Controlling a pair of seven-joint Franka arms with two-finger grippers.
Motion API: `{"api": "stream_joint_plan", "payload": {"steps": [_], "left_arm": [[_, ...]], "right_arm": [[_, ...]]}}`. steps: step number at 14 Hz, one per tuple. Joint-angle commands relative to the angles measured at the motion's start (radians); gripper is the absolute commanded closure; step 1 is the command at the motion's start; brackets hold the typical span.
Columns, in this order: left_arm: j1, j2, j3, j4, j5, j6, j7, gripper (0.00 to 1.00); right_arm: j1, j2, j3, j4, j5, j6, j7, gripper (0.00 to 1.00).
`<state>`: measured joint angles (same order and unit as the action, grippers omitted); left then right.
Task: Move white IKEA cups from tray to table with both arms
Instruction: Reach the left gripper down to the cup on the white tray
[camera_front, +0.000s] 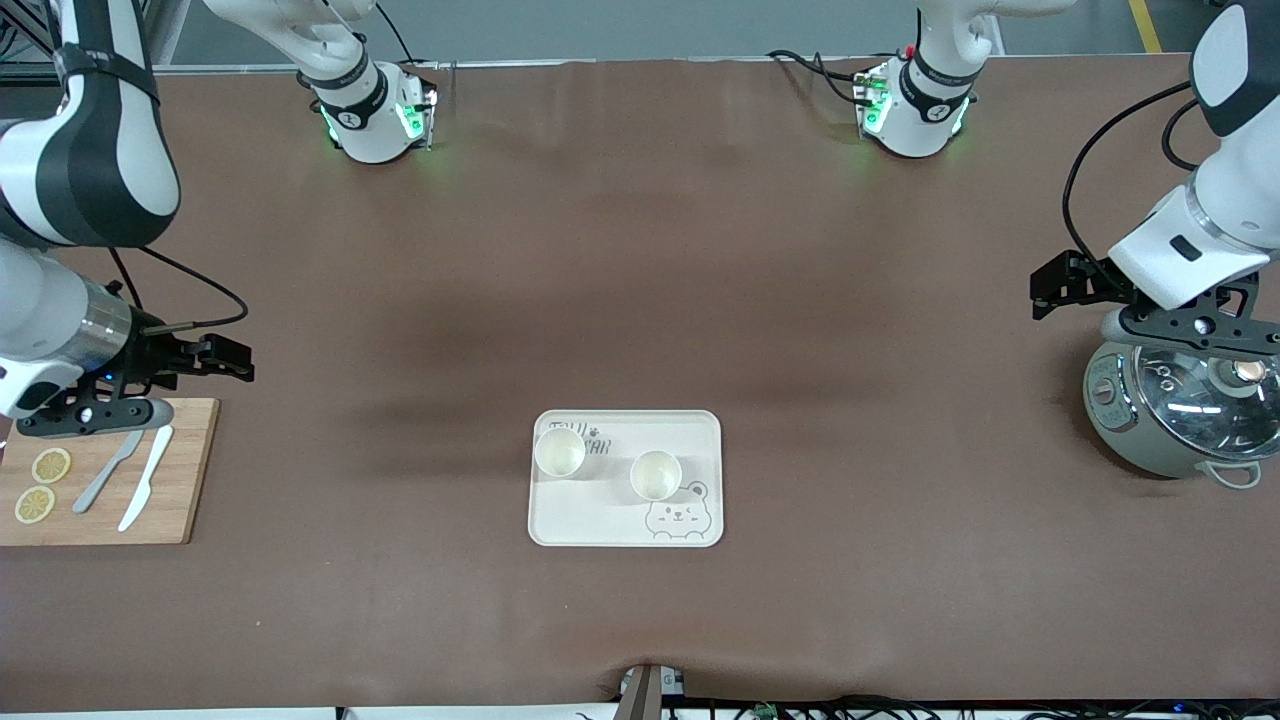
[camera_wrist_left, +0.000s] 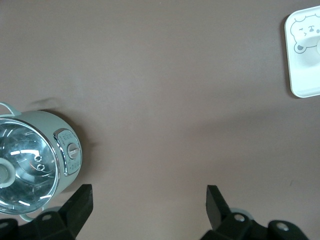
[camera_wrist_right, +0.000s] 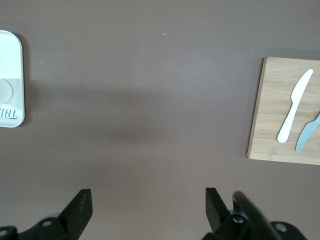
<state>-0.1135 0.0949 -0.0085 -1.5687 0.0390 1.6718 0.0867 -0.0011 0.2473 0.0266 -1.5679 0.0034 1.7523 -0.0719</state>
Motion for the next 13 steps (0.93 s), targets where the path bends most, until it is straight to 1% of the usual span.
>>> {"api": "stream_joint_plan", "payload": {"steps": [1,3,5,6,7,8,10,13], "left_arm": [[-0.002,0.0,-0.005,0.007,0.012,0.006,-0.01,0.0],[-0.008,0.002,-0.007,0.007,0.018,0.006,0.002,0.0],[-0.024,0.012,-0.028,0.004,-0.019,0.054,-0.014,0.0],[-0.028,0.023,-0.028,-0.016,-0.046,0.075,-0.04,0.0],[-0.041,0.041,-0.03,-0.01,-0.047,0.094,-0.079,0.0],[-0.064,0.08,-0.037,0.021,-0.044,0.104,-0.106,0.0],[-0.122,0.228,-0.039,0.18,-0.038,0.1,-0.174,0.0],[-0.187,0.401,-0.045,0.332,-0.047,0.111,-0.277,0.0]], "right_arm": [[-0.002,-0.045,-0.005,-0.012,0.013,-0.031,0.0,0.0],[-0.002,-0.086,-0.005,-0.012,0.013,-0.066,0.0,0.0],[-0.002,-0.135,-0.005,-0.012,0.013,-0.105,0.0,0.0],[-0.002,-0.157,-0.005,-0.012,0.013,-0.123,0.0,0.0],[-0.005,-0.174,-0.007,-0.012,0.013,-0.138,0.0,0.0],[-0.007,-0.192,-0.007,-0.012,0.013,-0.154,0.0,0.0],[-0.008,-0.229,-0.011,-0.012,0.013,-0.18,0.0,0.0],[-0.025,-0.256,-0.016,-0.012,0.012,-0.197,0.0,0.0]]}}
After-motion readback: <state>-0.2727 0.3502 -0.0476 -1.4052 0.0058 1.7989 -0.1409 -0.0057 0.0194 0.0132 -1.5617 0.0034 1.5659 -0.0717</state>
